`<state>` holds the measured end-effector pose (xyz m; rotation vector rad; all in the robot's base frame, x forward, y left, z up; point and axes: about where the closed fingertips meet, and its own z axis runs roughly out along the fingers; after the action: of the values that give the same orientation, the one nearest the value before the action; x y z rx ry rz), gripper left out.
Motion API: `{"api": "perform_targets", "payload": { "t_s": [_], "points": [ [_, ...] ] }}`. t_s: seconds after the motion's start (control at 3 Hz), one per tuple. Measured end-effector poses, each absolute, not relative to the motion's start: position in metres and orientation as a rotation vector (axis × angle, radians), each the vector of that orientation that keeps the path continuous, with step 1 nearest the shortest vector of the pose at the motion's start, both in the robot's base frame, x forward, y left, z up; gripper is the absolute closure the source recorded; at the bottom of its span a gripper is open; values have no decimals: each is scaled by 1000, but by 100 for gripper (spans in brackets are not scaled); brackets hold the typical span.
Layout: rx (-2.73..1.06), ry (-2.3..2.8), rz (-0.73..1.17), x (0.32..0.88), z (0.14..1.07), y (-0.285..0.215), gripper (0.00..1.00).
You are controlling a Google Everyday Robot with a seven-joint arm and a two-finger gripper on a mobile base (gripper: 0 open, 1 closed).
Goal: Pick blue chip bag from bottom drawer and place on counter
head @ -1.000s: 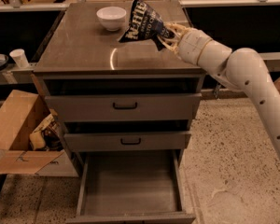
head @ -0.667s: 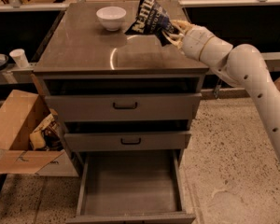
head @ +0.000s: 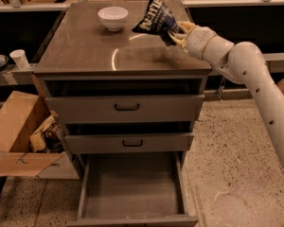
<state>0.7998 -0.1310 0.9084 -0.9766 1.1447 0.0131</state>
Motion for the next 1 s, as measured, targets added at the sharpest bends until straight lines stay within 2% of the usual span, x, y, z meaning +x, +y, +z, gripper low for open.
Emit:
{"api": "perform_targets", "payload": {
  "t_s": [0.67, 1.0],
  "points": [
    [-990, 1193, 43, 814, 899, -132, 16],
    [-996, 1194, 44, 815, 900, -132, 0]
  ]
}}
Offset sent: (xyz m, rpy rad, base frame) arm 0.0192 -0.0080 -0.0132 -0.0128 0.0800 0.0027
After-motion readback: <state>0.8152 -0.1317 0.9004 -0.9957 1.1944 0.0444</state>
